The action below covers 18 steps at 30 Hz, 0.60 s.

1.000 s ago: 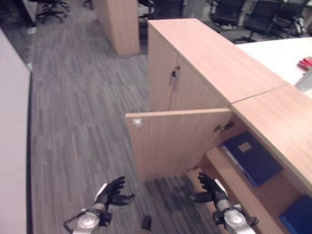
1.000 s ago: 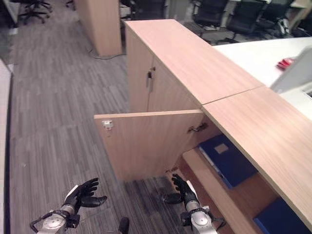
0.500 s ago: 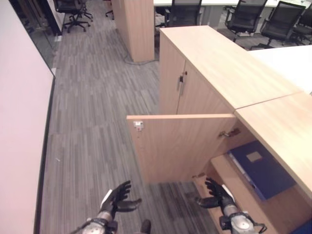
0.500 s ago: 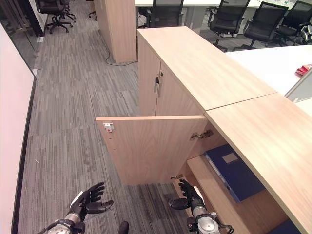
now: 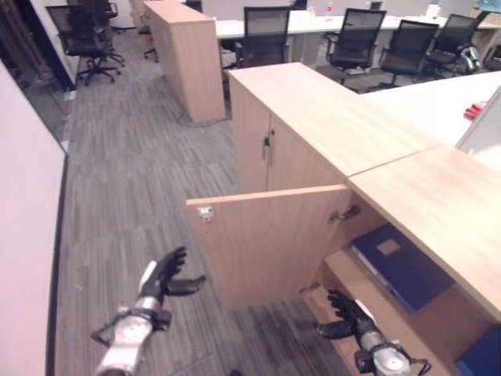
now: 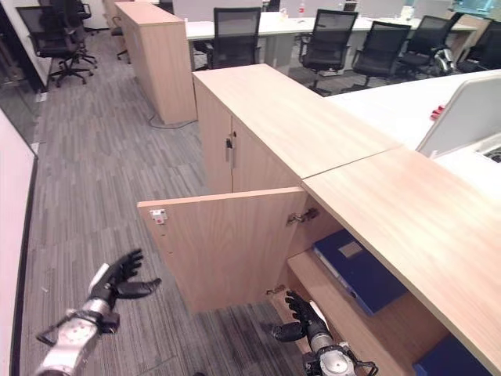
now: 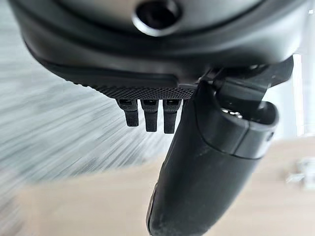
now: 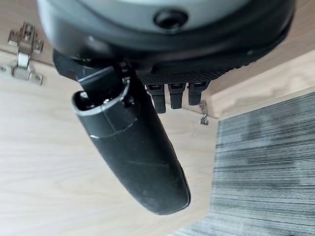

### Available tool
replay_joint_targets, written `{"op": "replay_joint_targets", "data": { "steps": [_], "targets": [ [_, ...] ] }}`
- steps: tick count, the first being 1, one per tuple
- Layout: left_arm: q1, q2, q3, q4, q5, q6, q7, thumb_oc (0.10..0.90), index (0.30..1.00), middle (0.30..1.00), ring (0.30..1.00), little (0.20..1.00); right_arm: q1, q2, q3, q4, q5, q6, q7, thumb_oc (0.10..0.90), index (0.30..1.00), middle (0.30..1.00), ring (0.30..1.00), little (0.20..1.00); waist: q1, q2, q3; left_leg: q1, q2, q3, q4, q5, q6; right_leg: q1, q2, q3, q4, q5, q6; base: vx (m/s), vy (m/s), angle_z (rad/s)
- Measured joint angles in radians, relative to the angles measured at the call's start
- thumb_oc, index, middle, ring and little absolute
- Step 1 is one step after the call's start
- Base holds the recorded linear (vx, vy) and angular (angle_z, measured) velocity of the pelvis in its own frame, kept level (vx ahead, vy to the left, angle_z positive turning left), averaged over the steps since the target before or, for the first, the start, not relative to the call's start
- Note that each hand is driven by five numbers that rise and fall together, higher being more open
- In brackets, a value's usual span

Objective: Put the empty folder in the office cabinet

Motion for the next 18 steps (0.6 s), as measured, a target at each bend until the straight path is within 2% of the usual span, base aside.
{"op": "replay_joint_targets", "data": {
  "steps": [5, 7, 10, 14, 18],
  "targets": [
    [-0.150, 0.061, 0.007, 0.116, -0.030, 0.001, 0.012, 0.800, 0.900, 0.900, 0.900, 0.900, 0.002, -0.011, 0.033, 0.000, 0.000, 0.003, 0.012, 0.800, 0.900, 0.900, 0.900, 0.900, -0.034, -0.011, -0.021, 0.008, 0.006, 0.027, 0.000, -0.005, 0.003, -0.006, 0.004, 0.025, 0.000, 0.004, -0.002, 0.01, 0.022, -0.15],
    [-0.187, 0.098, -0.023, 0.157, -0.029, 0.003, 0.010, 0.800, 0.900, 0.900, 0.900, 0.900, 0.002, -0.012, 0.040, 0.000, 0.000, 0.003, 0.013, 0.800, 0.900, 0.900, 0.900, 0.900, -0.051, -0.015, -0.024, 0.008, 0.006, 0.031, -0.001, -0.005, 0.003, -0.009, 0.003, 0.028, 0.000, 0.005, -0.001, 0.02, 0.037, -0.05],
    [-0.321, 0.115, -0.114, 0.246, -0.027, 0.026, 0.006, 0.800, 0.900, 0.900, 0.900, 0.900, -0.003, -0.012, 0.068, 0.003, 0.000, 0.004, 0.031, 0.800, 0.900, 0.900, 0.900, 0.900, -0.066, -0.032, -0.033, 0.007, 0.006, 0.042, -0.001, -0.007, -0.001, -0.015, 0.003, 0.041, 0.000, 0.007, 0.000, 0.01, 0.031, -0.10],
    [-0.351, 0.117, -0.152, 0.243, -0.029, 0.030, -0.004, 0.800, 0.900, 0.900, 0.900, 0.900, -0.001, -0.011, 0.082, 0.004, 0.000, 0.007, 0.035, 0.800, 0.900, 0.900, 0.900, 0.900, -0.081, -0.045, -0.037, 0.007, 0.005, 0.057, -0.001, -0.007, 0.002, -0.023, 0.001, 0.054, 0.000, 0.010, 0.002, 0.00, 0.022, -0.12],
    [-0.348, 0.096, -0.179, 0.209, -0.055, 0.035, -0.013, 0.800, 0.900, 0.900, 0.900, 0.900, -0.002, -0.011, 0.081, 0.005, 0.000, 0.013, 0.035, 0.800, 0.900, 0.900, 0.900, 0.900, -0.077, -0.048, -0.036, 0.004, 0.006, 0.058, -0.001, -0.007, 0.002, -0.026, 0.002, 0.056, 0.001, 0.011, 0.002, 0.00, 0.000, 0.00]
  ]
}}
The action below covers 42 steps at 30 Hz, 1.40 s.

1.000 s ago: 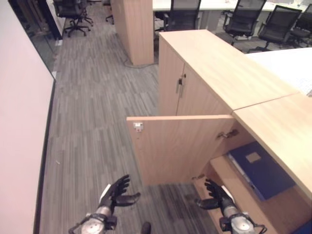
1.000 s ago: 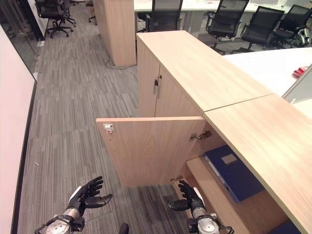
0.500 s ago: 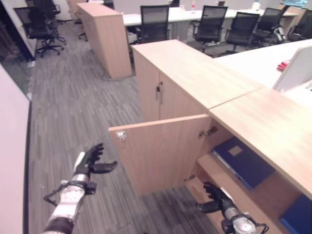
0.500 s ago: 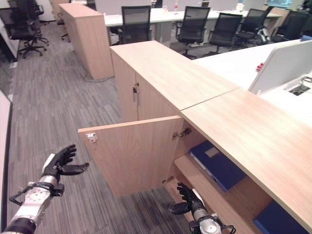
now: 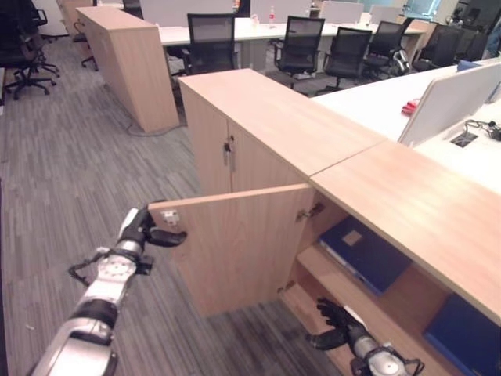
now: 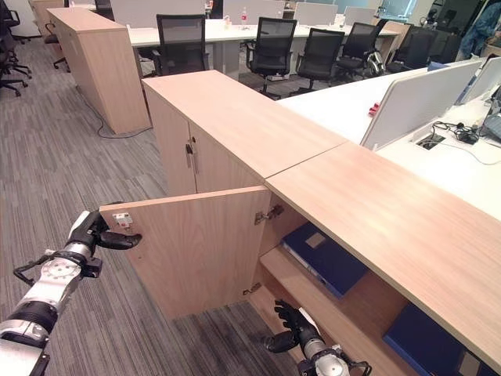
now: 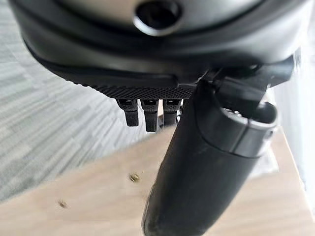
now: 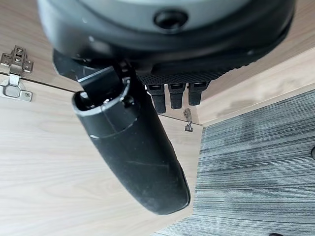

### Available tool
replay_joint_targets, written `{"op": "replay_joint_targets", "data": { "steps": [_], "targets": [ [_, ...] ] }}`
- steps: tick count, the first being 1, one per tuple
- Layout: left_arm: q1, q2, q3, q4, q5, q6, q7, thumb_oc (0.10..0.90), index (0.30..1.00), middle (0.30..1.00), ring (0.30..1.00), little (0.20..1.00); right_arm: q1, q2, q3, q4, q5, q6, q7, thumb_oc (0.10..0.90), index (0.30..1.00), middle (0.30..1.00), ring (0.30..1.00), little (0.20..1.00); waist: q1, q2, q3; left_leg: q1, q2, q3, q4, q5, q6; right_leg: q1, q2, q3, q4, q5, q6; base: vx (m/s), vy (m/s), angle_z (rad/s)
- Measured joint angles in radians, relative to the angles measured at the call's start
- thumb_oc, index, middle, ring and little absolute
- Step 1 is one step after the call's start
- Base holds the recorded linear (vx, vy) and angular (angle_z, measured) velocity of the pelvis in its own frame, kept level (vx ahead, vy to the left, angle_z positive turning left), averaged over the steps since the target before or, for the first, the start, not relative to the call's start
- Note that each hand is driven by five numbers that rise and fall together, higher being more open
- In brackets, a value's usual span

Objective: Put the empty folder in the office cabinet

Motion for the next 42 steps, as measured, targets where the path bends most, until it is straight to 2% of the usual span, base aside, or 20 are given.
{"op": "replay_joint_targets", "data": {
  "steps": [3, 10, 11, 14, 15, 19, 22, 28, 29, 30, 32, 34, 35, 36, 37, 38, 39, 40, 41, 42],
  "targets": [
    [0.023, -0.029, 0.010, -0.031, -0.025, 0.003, 0.010, 0.800, 0.900, 0.900, 0.900, 0.900, -0.001, 0.003, -0.001, 0.000, -0.001, 0.006, -0.002, 0.800, 0.900, 0.900, 0.900, 0.900, 0.010, 0.000, 0.000, 0.000, -0.001, -0.002, 0.000, 0.000, 0.000, 0.002, -0.001, -0.003, 0.000, 0.000, 0.000, 0.00, 0.001, 0.02],
    [0.291, -0.115, 0.083, -0.363, -0.156, -0.001, 0.021, 0.800, 0.900, 0.900, 0.900, 0.900, 0.000, 0.022, -0.008, 0.001, -0.004, 0.009, -0.015, 0.800, 0.900, 0.900, 0.900, 0.900, 0.050, 0.000, 0.002, 0.004, -0.006, -0.005, 0.000, -0.001, 0.001, 0.008, -0.007, -0.006, -0.001, -0.002, 0.003, 0.00, -0.003, 0.01],
    [0.321, -0.131, 0.070, -0.394, -0.164, -0.006, -0.002, 0.800, 0.900, 0.900, 0.900, 0.900, 0.004, 0.023, -0.009, 0.002, -0.004, 0.012, -0.017, 0.800, 0.900, 0.900, 0.900, 0.900, 0.067, 0.002, 0.003, 0.004, -0.007, -0.007, 0.000, -0.001, 0.001, 0.010, -0.008, -0.008, -0.001, -0.002, 0.003, 0.00, 0.000, 0.00],
    [0.421, -0.144, 0.074, -0.479, -0.170, -0.010, -0.028, 0.800, 0.900, 0.900, 0.900, 0.900, 0.003, 0.029, -0.013, 0.002, -0.004, 0.012, -0.017, 0.800, 0.900, 0.900, 0.900, 0.900, 0.085, 0.009, 0.005, 0.006, -0.010, -0.007, 0.000, -0.004, 0.000, 0.013, -0.011, -0.009, -0.001, -0.003, 0.005, 0.00, -0.001, 0.00],
    [0.514, -0.141, 0.098, -0.574, -0.174, -0.013, -0.047, 0.800, 0.900, 0.900, 0.900, 0.900, 0.005, 0.038, -0.030, 0.000, -0.004, 0.013, -0.014, 0.800, 0.900, 0.900, 0.900, 0.900, 0.082, 0.013, 0.007, 0.012, -0.012, 0.000, 0.000, -0.007, 0.001, 0.013, -0.014, -0.003, -0.001, -0.004, 0.006, 0.00, 0.001, -0.07],
    [0.630, -0.135, 0.044, -0.655, -0.209, 0.017, -0.176, 0.800, 0.900, 0.900, 0.900, 0.900, 0.028, 0.040, -0.067, 0.000, -0.004, 0.019, -0.017, 0.800, 0.900, 0.900, 0.900, 0.900, 0.094, 0.034, 0.012, 0.015, -0.019, 0.000, 0.000, -0.011, 0.003, 0.013, -0.021, -0.004, -0.001, -0.011, 0.016, -0.01, 0.022, 0.00],
    [0.695, -0.137, 0.016, -0.710, -0.206, 0.034, -0.239, 0.800, 0.900, 0.900, 0.900, 0.900, 0.040, 0.052, -0.090, 0.002, -0.003, 0.023, -0.017, 0.800, 0.900, 0.900, 0.900, 0.900, 0.090, 0.042, 0.018, 0.015, -0.019, 0.002, 0.000, -0.010, 0.002, 0.011, -0.020, -0.002, -0.001, -0.011, 0.017, -0.02, 0.039, -0.03],
    [0.739, -0.117, 0.005, -0.771, -0.198, 0.054, -0.242, 0.800, 0.900, 0.900, 0.900, 0.900, 0.039, 0.069, -0.123, 0.002, -0.001, 0.024, -0.024, 0.800, 0.900, 0.900, 0.900, 0.900, 0.093, 0.051, 0.019, 0.010, -0.017, 0.022, 0.000, -0.014, 0.008, -0.006, -0.020, 0.021, -0.001, -0.010, 0.015, -0.08, 0.022, -0.11],
    [0.734, -0.109, 0.010, -0.777, -0.199, 0.055, -0.243, 0.800, 0.900, 0.900, 0.900, 0.900, 0.025, 0.069, -0.125, 0.002, -0.002, 0.024, -0.032, 0.800, 0.900, 0.900, 0.900, 0.900, 0.091, 0.046, 0.025, -0.010, -0.019, 0.041, 0.004, -0.002, 0.006, -0.050, -0.021, 0.026, 0.020, 0.015, 0.014, -0.31, -0.012, -0.39],
    [0.726, -0.096, 0.014, -0.787, -0.206, 0.053, -0.243, 0.800, 0.900, 0.900, 0.900, 0.900, 0.003, 0.068, -0.128, 0.003, -0.002, 0.024, -0.040, 0.800, 0.900, 0.900, 0.900, 0.900, 0.092, 0.055, 0.033, -0.028, -0.015, 0.059, 0.001, 0.005, 0.012, -0.084, -0.024, 0.034, 0.045, 0.020, 0.020, -0.21, -0.021, -0.44],
    [0.704, -0.076, 0.024, -0.796, -0.213, 0.052, -0.245, 0.800, 0.900, 0.900, 0.900, 0.900, -0.034, 0.067, -0.130, 0.009, -0.003, 0.026, -0.054, 0.800, 0.900, 0.900, 0.900, 0.900, 0.108, 0.054, 0.055, -0.045, -0.010, 0.105, 0.005, 0.020, 0.023, -0.117, -0.051, -0.017, 0.028, 0.012, 0.031, -0.10, -0.007, -0.60],
    [0.696, -0.058, 0.036, -0.795, -0.231, 0.055, -0.244, 0.800, 0.900, 0.900, 0.900, 0.900, -0.077, 0.069, -0.131, 0.031, -0.002, 0.027, -0.073, 0.800, 0.900, 0.900, 0.900, 0.900, 0.136, 0.066, 0.066, -0.051, 0.006, 0.149, 0.001, 0.009, 0.031, -0.129, -0.081, -0.127, 0.025, 0.020, 0.048, -0.13, 0.003, -0.81],
    [0.690, -0.018, 0.042, -0.800, -0.251, 0.063, -0.243, 0.800, 0.900, 0.900, 0.900, 0.900, -0.101, 0.080, -0.134, 0.050, -0.002, 0.028, -0.100, 0.800, 0.900, 0.900, 0.900, 0.900, 0.137, 0.049, 0.081, -0.050, -0.010, 0.183, 0.004, 0.024, 0.035, -0.139, -0.151, -0.162, 0.082, 0.050, 0.068, -0.26, 0.022, -0.61],
    [0.689, -0.017, 0.044, -0.799, -0.262, 0.063, -0.241, 0.800, 0.900, 0.900, 0.900, 0.900, -0.121, 0.091, -0.143, 0.070, -0.002, 0.028, -0.113, 0.800, 0.900, 0.900, 0.900, 0.900, 0.146, 0.043, 0.082, -0.050, -0.005, 0.202, 0.005, 0.029, 0.027, -0.152, -0.152, -0.180, 0.086, 0.058, 0.066, -0.20, -0.002, -0.43],
    [0.690, -0.009, 0.044, -0.800, -0.271, 0.063, -0.240, 0.800, 0.900, 0.900, 0.900, 0.900, -0.142, 0.099, -0.153, 0.089, -0.002, 0.029, -0.124, 0.800, 0.900, 0.900, 0.900, 0.900, 0.147, 0.054, 0.089, -0.053, 0.007, 0.207, 0.003, 0.023, 0.025, -0.156, -0.154, -0.214, 0.097, 0.045, 0.059, -0.18, 0.009, -0.47],
    [0.687, -0.004, 0.037, -0.799, -0.275, 0.068, -0.238, 0.800, 0.900, 0.900, 0.900, 0.900, -0.157, 0.106, -0.164, 0.096, -0.001, 0.037, -0.146, 0.800, 0.900, 0.900, 0.900, 0.900, 0.162, 0.074, 0.099, -0.049, 0.034, 0.251, 0.006, 0.045, 0.022, -0.153, -0.168, -0.326, 0.097, 0.018, 0.032, -0.10, -0.026, -0.59],
    [0.685, -0.014, 0.031, -0.799, -0.275, 0.072, -0.234, 0.800, 0.900, 0.900, 0.900, 0.900, -0.176, 0.106, -0.171, 0.114, -0.001, 0.037, -0.157, 0.800, 0.900, 0.900, 0.900, 0.900, 0.185, 0.102, 0.108, -0.045, 0.063, 0.275, 0.006, 0.047, 0.018, -0.164, -0.181, -0.404, 0.172, 0.016, 0.011, -0.13, -0.025, -0.73],
    [0.686, -0.017, 0.023, -0.799, -0.274, 0.075, -0.234, 0.800, 0.900, 0.900, 0.900, 0.900, -0.194, 0.106, -0.174, 0.122, 0.000, 0.043, -0.164, 0.800, 0.900, 0.900, 0.900, 0.900, 0.196, 0.132, 0.113, -0.048, 0.096, 0.292, 0.006, 0.044, 0.021, -0.186, -0.203, -0.423, 0.291, -0.003, 0.022, -0.07, -0.031, -0.57],
    [0.686, -0.015, 0.019, -0.801, -0.268, 0.075, -0.234, 0.800, 0.900, 0.900, 0.900, 0.900, -0.196, 0.106, -0.174, 0.122, 0.001, 0.043, -0.164, 0.800, 0.900, 0.900, 0.900, 0.900, 0.196, 0.136, 0.113, -0.050, 0.104, 0.295, 0.006, 0.051, 0.016, -0.188, -0.228, -0.423, 0.371, -0.037, 0.032, -0.08, -0.065, -0.43],
    [0.695, 0.018, 0.021, -0.810, -0.270, 0.075, -0.234, 0.800, 0.900, 0.900, 0.900, 0.900, -0.198, 0.116, -0.173, 0.123, 0.001, 0.046, -0.166, 0.800, 0.900, 0.900, 0.900, 0.900, 0.213, 0.092, 0.110, -0.046, 0.081, 0.309, 0.006, 0.050, -0.010, -0.150, -0.274, -0.401, 0.392, -0.082, 0.061, -0.11, -0.135, -0.31]
  ]
}}
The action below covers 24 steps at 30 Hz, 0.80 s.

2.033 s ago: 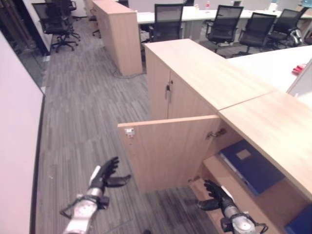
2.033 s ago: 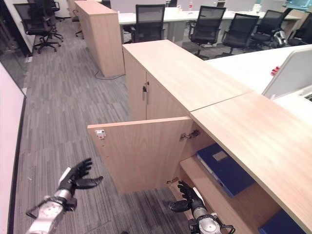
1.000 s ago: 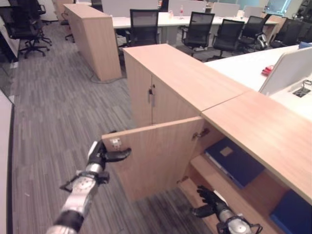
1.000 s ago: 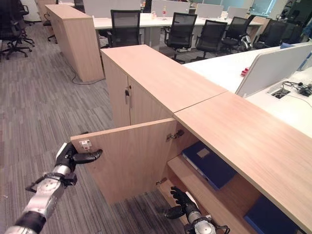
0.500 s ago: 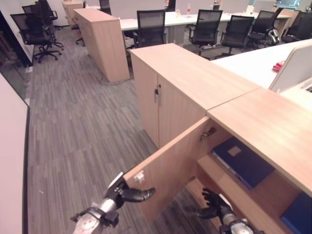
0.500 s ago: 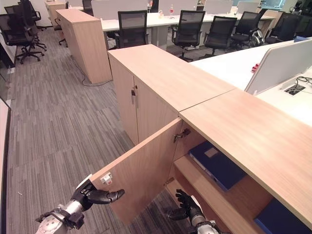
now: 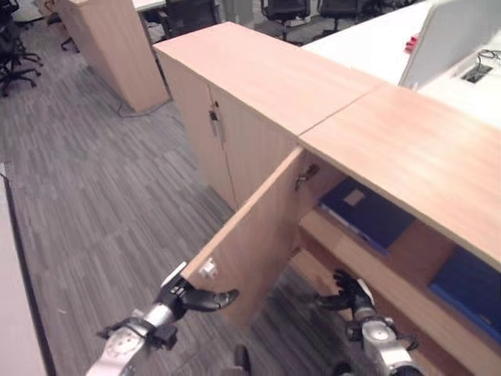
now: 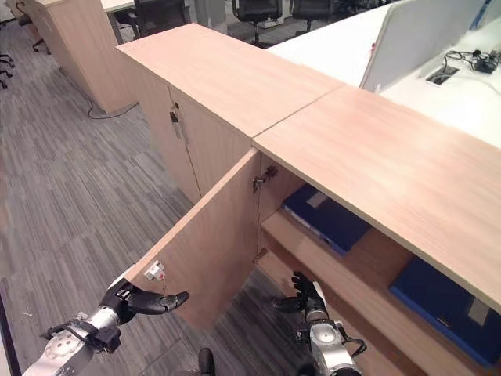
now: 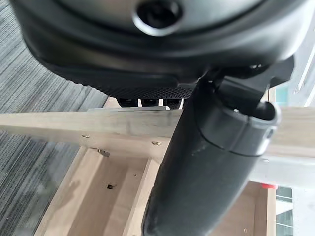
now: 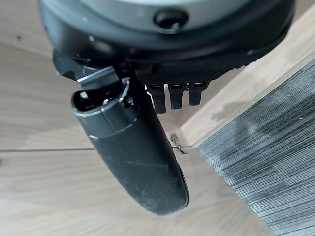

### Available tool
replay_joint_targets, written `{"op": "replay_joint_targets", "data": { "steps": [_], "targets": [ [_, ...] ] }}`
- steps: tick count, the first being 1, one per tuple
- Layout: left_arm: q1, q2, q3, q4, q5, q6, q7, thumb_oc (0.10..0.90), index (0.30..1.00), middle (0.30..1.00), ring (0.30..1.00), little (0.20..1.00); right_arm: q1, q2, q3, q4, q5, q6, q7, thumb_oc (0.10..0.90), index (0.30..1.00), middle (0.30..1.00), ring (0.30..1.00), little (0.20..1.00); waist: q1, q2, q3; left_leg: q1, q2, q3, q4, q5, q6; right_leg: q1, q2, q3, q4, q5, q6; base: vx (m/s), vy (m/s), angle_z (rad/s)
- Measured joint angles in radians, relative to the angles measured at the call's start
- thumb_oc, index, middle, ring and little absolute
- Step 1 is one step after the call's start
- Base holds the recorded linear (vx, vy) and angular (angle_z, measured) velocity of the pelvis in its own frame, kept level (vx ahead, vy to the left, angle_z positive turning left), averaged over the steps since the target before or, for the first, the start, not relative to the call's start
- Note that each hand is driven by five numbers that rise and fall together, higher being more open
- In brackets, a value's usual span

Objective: Put the empty folder in the office cabinet

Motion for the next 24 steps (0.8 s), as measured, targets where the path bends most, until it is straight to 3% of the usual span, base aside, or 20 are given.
{"op": "replay_joint_targets", "data": {
  "steps": [4, 5, 6, 7, 8, 9, 10, 11, 12, 13, 14, 15, 16, 17, 18, 19, 20, 21, 23, 24],
  "targets": [
    [0.035, -0.055, -0.015, 0.011, -0.003, 0.013, 0.001, 0.800, 0.900, 0.900, 0.900, 0.900, -0.020, -0.055, -0.007, -0.006, 0.000, 0.004, -0.019, 0.800, 0.900, 0.900, 0.900, 0.900, 0.006, 0.072, -0.001, 0.019, 0.067, 0.062, 0.002, 0.015, -0.031, -0.002, 0.101, 0.068, -0.137, 0.024, -0.015, -0.07, -0.173, -0.69],
    [0.062, -0.073, -0.010, 0.010, -0.010, 0.012, 0.001, 0.800, 0.900, 0.900, 0.900, 0.900, -0.021, -0.071, -0.006, -0.005, 0.000, 0.005, -0.026, 0.800, 0.900, 0.900, 0.900, 0.900, 0.009, 0.084, -0.003, 0.030, 0.075, 0.093, 0.001, 0.000, -0.039, -0.004, 0.121, 0.099, -0.178, 0.036, -0.018, -0.02, -0.177, -1.14],
    [0.083, -0.123, 0.003, 0.010, -0.014, 0.009, 0.019, 0.800, 0.900, 0.900, 0.900, 0.900, -0.011, -0.105, -0.002, -0.005, 0.000, 0.009, -0.035, 0.800, 0.900, 0.900, 0.900, 0.900, 0.009, 0.104, -0.013, 0.027, 0.090, 0.099, -0.002, -0.056, -0.061, 0.015, 0.149, 0.097, -0.265, 0.053, -0.015, -0.05, -0.257, -1.11],
    [0.089, -0.145, 0.015, 0.006, -0.015, 0.006, 0.037, 0.800, 0.900, 0.900, 0.900, 0.900, -0.011, -0.129, -0.004, -0.003, -0.001, 0.011, -0.034, 0.800, 0.900, 0.900, 0.900, 0.900, 0.012, 0.118, -0.016, 0.026, 0.114, 0.134, -0.002, -0.039, -0.073, -0.010, 0.163, 0.109, -0.218, 0.046, -0.014, -0.04, -0.211, -0.74],
    [0.091, -0.144, 0.026, 0.006, -0.016, 0.008, 0.042, 0.800, 0.900, 0.900, 0.900, 0.900, -0.008, -0.129, -0.003, -0.003, -0.001, 0.015, -0.033, 0.800, 0.900, 0.900, 0.900, 0.900, 0.010, 0.108, -0.016, 0.027, 0.118, 0.153, 0.001, -0.025, -0.076, -0.040, 0.154, 0.125, -0.133, 0.027, -0.016, -0.06, -0.175, -0.30],
    [0.090, -0.123, 0.048, 0.019, -0.027, 0.017, 0.047, 0.800, 0.900, 0.900, 0.900, 0.900, 0.008, -0.119, 0.014, 0.000, -0.003, 0.019, -0.031, 0.800, 0.900, 0.900, 0.900, 0.900, -0.011, 0.049, -0.016, 0.031, 0.095, 0.154, 0.012, -0.020, -0.092, -0.073, 0.138, 0.159, -0.067, -0.002, -0.045, -0.06, -0.205, -0.43],
    [0.094, -0.123, 0.057, 0.029, -0.037, 0.022, 0.061, 0.800, 0.900, 0.900, 0.900, 0.900, 0.006, -0.100, 0.020, -0.008, -0.005, 0.014, -0.022, 0.800, 0.900, 0.900, 0.900, 0.900, -0.031, 0.040, -0.019, 0.025, 0.084, 0.150, 0.052, -0.045, -0.113, -0.070, 0.147, 0.183, -0.161, 0.004, -0.033, -0.06, -0.203, -0.73],
    [0.111, -0.147, 0.056, 0.027, -0.038, 0.020, 0.064, 0.800, 0.900, 0.900, 0.900, 0.900, 0.005, -0.130, 0.025, -0.010, -0.005, 0.010, -0.018, 0.800, 0.900, 0.900, 0.900, 0.900, -0.028, 0.096, -0.041, 0.040, 0.125, 0.162, 0.043, -0.094, -0.099, -0.053, 0.198, 0.177, -0.220, 0.017, -0.017, -0.03, -0.117, -0.96],
    [0.113, -0.151, 0.060, 0.022, -0.047, 0.018, 0.068, 0.800, 0.900, 0.900, 0.900, 0.900, -0.002, -0.127, 0.012, -0.005, -0.005, 0.014, -0.014, 0.800, 0.900, 0.900, 0.900, 0.900, -0.037, 0.135, -0.035, 0.050, 0.150, 0.211, 0.017, -0.024, -0.084, -0.071, 0.220, 0.178, -0.127, -0.007, -0.040, -0.06, -0.169, -0.71],
    [0.116, -0.139, 0.064, 0.023, -0.056, 0.017, 0.070, 0.800, 0.900, 0.900, 0.900, 0.900, 0.007, -0.112, 0.013, -0.003, -0.005, 0.026, -0.014, 0.800, 0.900, 0.900, 0.900, 0.900, -0.041, 0.099, -0.032, 0.059, 0.128, 0.220, 0.023, -0.023, -0.082, -0.067, 0.199, 0.190, -0.076, -0.037, -0.047, -0.06, -0.168, -0.46],
    [0.108, -0.153, 0.070, 0.035, -0.058, 0.019, 0.071, 0.800, 0.900, 0.900, 0.900, 0.900, 0.022, -0.109, 0.022, 0.008, -0.006, 0.031, -0.008, 0.800, 0.900, 0.900, 0.900, 0.900, -0.054, 0.079, -0.026, 0.069, 0.119, 0.221, 0.035, -0.024, -0.088, -0.066, 0.201, 0.198, -0.086, -0.014, -0.066, -0.06, -0.218, -0.26],
    [0.122, -0.176, 0.080, 0.037, -0.057, 0.022, 0.082, 0.800, 0.900, 0.900, 0.900, 0.900, 0.016, -0.106, 0.044, 0.003, -0.006, 0.024, 0.000, 0.800, 0.900, 0.900, 0.900, 0.900, -0.089, 0.075, -0.024, 0.067, 0.133, 0.249, 0.054, -0.031, -0.109, -0.066, 0.209, 0.209, -0.089, -0.027, -0.076, -0.03, -0.133, -0.32],
    [0.124, -0.183, 0.080, 0.045, -0.058, 0.019, 0.082, 0.800, 0.900, 0.900, 0.900, 0.900, 0.024, -0.106, 0.047, 0.002, -0.006, 0.015, 0.001, 0.800, 0.900, 0.900, 0.900, 0.900, -0.094, 0.076, -0.024, 0.075, 0.141, 0.273, 0.056, -0.037, -0.111, -0.066, 0.221, 0.237, -0.107, -0.026, -0.073, -0.03, -0.157, -0.97],
    [0.123, -0.235, 0.075, 0.043, -0.056, 0.018, 0.085, 0.800, 0.900, 0.900, 0.900, 0.900, 0.013, -0.116, 0.058, 0.003, -0.006, 0.018, 0.001, 0.800, 0.900, 0.900, 0.900, 0.900, -0.094, 0.127, -0.035, 0.082, 0.174, 0.290, 0.042, -0.058, -0.127, -0.058, 0.281, 0.266, -0.164, -0.019, -0.079, -0.02, -0.107, -1.36],
    [0.121, -0.253, 0.072, 0.038, -0.058, 0.012, 0.099, 0.800, 0.900, 0.900, 0.900, 0.900, 0.007, -0.112, 0.057, 0.006, -0.006, 0.020, 0.004, 0.800, 0.900, 0.900, 0.900, 0.900, -0.088, 0.128, -0.023, 0.087, 0.191, 0.315, 0.049, -0.056, -0.124, -0.100, 0.289, 0.282, -0.038, -0.050, -0.094, -0.01, -0.073, -1.43],
    [0.114, -0.245, 0.067, 0.033, -0.060, 0.010, 0.117, 0.800, 0.900, 0.900, 0.900, 0.900, 0.015, -0.102, 0.060, 0.006, -0.006, 0.022, 0.004, 0.800, 0.900, 0.900, 0.900, 0.900, -0.094, 0.092, -0.022, 0.100, 0.164, 0.309, 0.053, -0.058, -0.124, -0.122, 0.267, 0.286, 0.075, -0.094, -0.089, -0.01, -0.065, -0.67],
    [0.095, -0.234, 0.061, 0.045, -0.072, 0.012, 0.118, 0.800, 0.900, 0.900, 0.900, 0.900, 0.026, -0.093, 0.060, 0.009, -0.006, 0.023, 0.002, 0.800, 0.900, 0.900, 0.900, 0.900, -0.102, 0.049, -0.023, 0.098, 0.138, 0.282, 0.070, -0.061, -0.123, -0.104, 0.258, 0.303, 0.060, -0.122, -0.133, 0.12, -0.167, -0.64],
    [0.048, -0.243, 0.014, 0.064, -0.080, 0.025, 0.123, 0.800, 0.900, 0.900, 0.900, 0.900, 0.014, -0.099, 0.061, 0.039, -0.006, 0.027, 0.001, 0.800, 0.900, 0.900, 0.900, 0.900, -0.099, 0.044, -0.015, 0.086, 0.098, 0.055, 0.110, -0.049, -0.075, -0.100, 0.299, 0.370, 0.014, -0.097, -0.122, 0.12, -0.117, -0.72],
    [0.007, -0.243, -0.014, 0.063, -0.080, 0.025, 0.124, 0.800, 0.900, 0.900, 0.900, 0.900, 0.007, -0.098, 0.065, 0.045, -0.006, 0.026, 0.001, 0.800, 0.900, 0.900, 0.900, 0.900, -0.104, 0.031, -0.010, 0.080, 0.039, -0.155, 0.147, -0.091, 0.022, -0.100, 0.331, 0.451, -0.047, -0.038, -0.147, 0.10, -0.060, -1.10],
    [-0.045, -0.248, -0.051, 0.073, -0.075, 0.021, 0.119, 0.800, 0.900, 0.900, 0.900, 0.900, 0.007, -0.105, 0.065, 0.050, -0.006, 0.031, 0.005, 0.800, 0.900, 0.900, 0.900, 0.900, -0.084, 0.016, -0.004, 0.087, 0.001, -0.295, 0.119, -0.131, 0.021, -0.091, 0.326, 0.526, -0.088, -0.009, -0.151, 0.09, -0.025, -1.16]
  ]
}}
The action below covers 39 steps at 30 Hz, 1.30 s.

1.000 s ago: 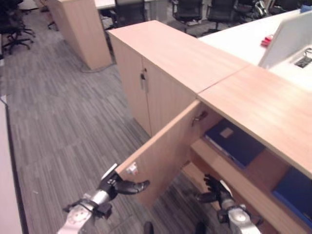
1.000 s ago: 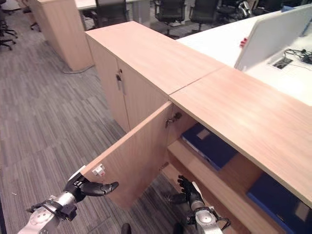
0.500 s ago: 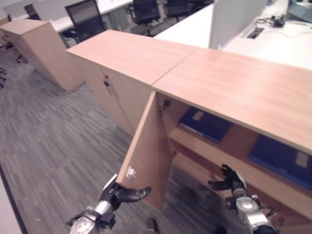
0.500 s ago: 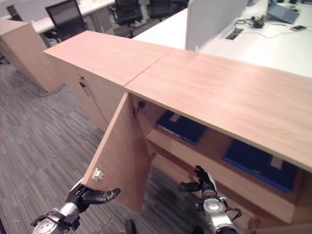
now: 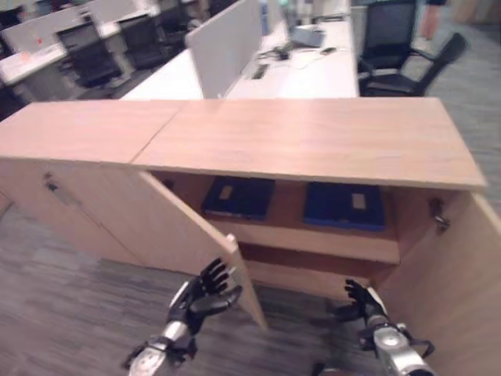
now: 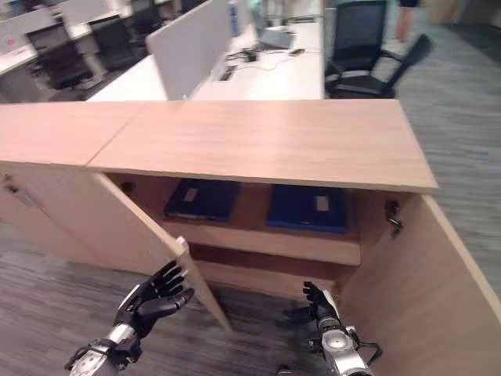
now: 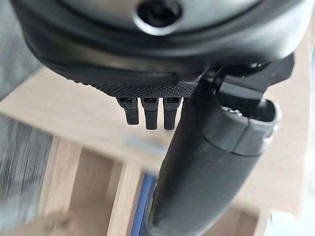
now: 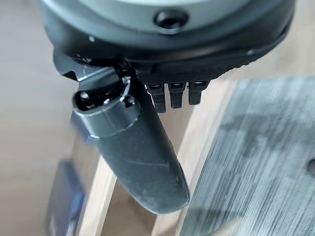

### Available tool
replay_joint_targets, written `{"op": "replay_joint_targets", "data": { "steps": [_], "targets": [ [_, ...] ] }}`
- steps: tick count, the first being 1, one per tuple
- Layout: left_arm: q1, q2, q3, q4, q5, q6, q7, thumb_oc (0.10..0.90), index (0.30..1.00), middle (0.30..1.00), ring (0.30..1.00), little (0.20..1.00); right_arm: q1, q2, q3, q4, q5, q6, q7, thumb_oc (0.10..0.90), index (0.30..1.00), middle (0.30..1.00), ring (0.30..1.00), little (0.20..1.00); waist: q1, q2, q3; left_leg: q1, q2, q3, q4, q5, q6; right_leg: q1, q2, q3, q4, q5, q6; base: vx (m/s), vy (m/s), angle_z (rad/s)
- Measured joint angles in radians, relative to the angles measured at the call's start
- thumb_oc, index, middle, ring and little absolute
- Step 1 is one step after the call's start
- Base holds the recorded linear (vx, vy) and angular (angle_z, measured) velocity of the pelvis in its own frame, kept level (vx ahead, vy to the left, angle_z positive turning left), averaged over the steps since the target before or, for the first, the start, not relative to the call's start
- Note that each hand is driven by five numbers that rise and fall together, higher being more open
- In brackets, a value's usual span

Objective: Put the empty folder in the office cabinet

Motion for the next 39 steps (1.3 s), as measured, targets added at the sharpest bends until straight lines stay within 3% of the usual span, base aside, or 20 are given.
{"op": "replay_joint_targets", "data": {
  "steps": [1, 2, 3, 4, 5, 6, 7, 9, 10, 12, 23, 29, 33, 39],
  "targets": [
    [-0.026, -0.035, 0.008, 0.018, 0.003, -0.004, 0.012, 0.800, 0.900, 0.900, 0.900, 0.900, -0.002, -0.006, 0.008, -0.003, 0.000, 0.000, 0.002, 0.800, 0.900, 0.900, 0.900, 0.900, -0.017, -0.004, 0.002, 0.002, -0.024, -0.085, -0.025, -0.021, -0.006, 0.022, 0.006, 0.048, -0.074, 0.059, -0.001, 0.17, -0.032, -1.31],
    [-0.065, -0.061, 0.025, 0.057, 0.002, -0.007, 0.012, 0.800, 0.900, 0.900, 0.900, 0.900, -0.002, -0.020, 0.007, -0.003, 0.000, 0.000, 0.003, 0.800, 0.900, 0.900, 0.900, 0.900, -0.011, 0.004, 0.000, 0.016, -0.050, -0.143, -0.071, -0.025, -0.015, 0.028, 0.002, 0.064, -0.119, 0.070, 0.004, 0.12, -0.015, -0.89],
    [-0.087, -0.063, 0.026, 0.068, 0.003, -0.006, 0.013, 0.800, 0.900, 0.900, 0.900, 0.900, -0.002, -0.032, 0.006, -0.004, 0.000, 0.000, 0.004, 0.800, 0.900, 0.900, 0.900, 0.900, -0.019, 0.030, -0.005, 0.012, -0.053, -0.115, -0.080, -0.019, -0.012, 0.036, 0.002, 0.050, -0.156, 0.080, 0.011, 0.14, -0.008, -0.88],
    [-0.095, -0.073, 0.037, 0.072, 0.018, -0.009, 0.012, 0.800, 0.900, 0.900, 0.900, 0.900, 0.000, -0.049, 0.004, -0.004, 0.000, 0.000, 0.006, 0.800, 0.900, 0.900, 0.900, 0.900, -0.033, 0.045, 0.000, 0.004, -0.076, -0.172, -0.051, -0.021, 0.002, 0.037, 0.028, 0.072, -0.181, 0.086, 0.011, 0.06, 0.000, -0.68],
    [-0.107, -0.080, 0.043, 0.093, 0.027, -0.021, 0.009, 0.800, 0.900, 0.900, 0.900, 0.900, 0.003, -0.056, -0.003, -0.002, 0.000, -0.001, 0.008, 0.800, 0.900, 0.900, 0.900, 0.900, -0.031, 0.061, 0.000, 0.002, -0.102, -0.238, -0.027, -0.069, 0.008, 0.034, 0.041, 0.103, -0.190, 0.101, 0.014, 0.06, 0.017, -1.01],
    [-0.108, -0.111, 0.054, 0.113, 0.030, -0.026, 0.009, 0.800, 0.900, 0.900, 0.900, 0.900, 0.036, -0.060, -0.016, -0.010, 0.001, -0.004, 0.011, 0.800, 0.900, 0.900, 0.900, 0.900, -0.016, 0.074, 0.006, 0.012, -0.093, -0.182, -0.029, -0.074, 0.016, 0.040, 0.029, 0.096, -0.168, 0.099, 0.037, 0.09, 0.042, -1.22],
    [-0.096, -0.117, 0.056, 0.112, 0.031, -0.030, 0.013, 0.800, 0.900, 0.900, 0.900, 0.900, 0.072, -0.051, -0.021, -0.018, 0.000, -0.001, 0.019, 0.800, 0.900, 0.900, 0.900, 0.900, -0.011, 0.081, 0.007, 0.042, -0.080, -0.132, -0.048, -0.073, 0.019, 0.038, 0.026, 0.038, -0.098, 0.080, 0.063, 0.13, 0.059, -1.14],
    [-0.081, -0.102, 0.067, 0.112, 0.047, -0.034, 0.013, 0.800, 0.900, 0.900, 0.900, 0.900, 0.134, -0.027, -0.022, -0.039, 0.000, 0.000, 0.030, 0.800, 0.900, 0.900, 0.900, 0.900, -0.019, 0.064, 0.000, 0.083, -0.089, -0.124, -0.083, -0.059, 0.012, 0.094, 0.014, 0.005, -0.090, 0.068, 0.083, 0.09, 0.054, -0.41],
    [-0.079, -0.090, 0.068, 0.114, 0.071, -0.038, 0.013, 0.800, 0.900, 0.900, 0.900, 0.900, 0.183, -0.008, -0.022, -0.050, 0.000, 0.004, 0.039, 0.800, 0.900, 0.900, 0.900, 0.900, -0.024, 0.051, -0.004, 0.115, -0.098, -0.123, -0.116, -0.035, -0.003, 0.171, 0.001, 0.003, -0.199, 0.088, 0.077, 0.07, 0.044, 0.02],
    [-0.080, -0.095, 0.076, 0.120, 0.090, -0.046, 0.021, 0.800, 0.900, 0.900, 0.900, 0.900, 0.210, 0.009, -0.022, -0.051, 0.001, 0.007, 0.047, 0.800, 0.900, 0.900, 0.900, 0.900, -0.054, 0.045, -0.005, 0.121, -0.107, -0.122, -0.118, -0.033, -0.006, 0.223, -0.008, 0.002, -0.296, 0.138, 0.074, 0.07, 0.047, 0.02],
    [-0.197, -0.101, 0.158, 0.370, 0.149, -0.049, 0.083, 0.800, 0.900, 0.900, 0.900, 0.900, 0.180, 0.009, -0.059, -0.102, 0.004, 0.004, 0.077, 0.800, 0.900, 0.900, 0.900, 0.900, -0.107, 0.032, -0.024, 0.135, -0.097, -0.066, -0.123, -0.039, -0.011, 0.217, 0.006, 0.035, -0.306, 0.145, 0.070, 0.04, 0.065, -0.11],
    [-0.318, -0.004, 0.208, 0.633, 0.156, -0.045, 0.093, 0.800, 0.900, 0.900, 0.900, 0.900, 0.194, 0.002, -0.053, -0.105, 0.006, 0.004, 0.109, 0.800, 0.900, 0.900, 0.900, 0.900, -0.154, -0.008, -0.056, 0.135, -0.097, -0.022, -0.123, -0.036, -0.007, 0.196, 0.010, 0.067, -0.306, 0.161, 0.068, 0.05, 0.083, -0.20],
    [-0.404, 0.047, 0.217, 0.757, 0.146, -0.043, 0.091, 0.800, 0.900, 0.900, 0.900, 0.900, 0.189, 0.005, -0.044, -0.105, 0.009, 0.004, 0.122, 0.800, 0.900, 0.900, 0.900, 0.900, -0.162, -0.033, -0.073, 0.131, -0.096, 0.008, -0.124, -0.035, -0.006, 0.179, 0.014, 0.083, -0.306, 0.174, 0.075, 0.03, 0.065, -0.20],
    [-0.504, 0.145, 0.242, 0.921, 0.147, -0.039, 0.079, 0.800, 0.900, 0.900, 0.900, 0.900, 0.190, 0.006, -0.006, -0.108, 0.023, -0.004, 0.139, 0.800, 0.900, 0.900, 0.900, 0.900, -0.179, -0.048, -0.081, 0.126, -0.095, 0.040, -0.125, -0.036, -0.007, 0.159, 0.019, 0.114, -0.306, 0.184, 0.076, 0.02, 0.068, -0.15]
  ]
}}
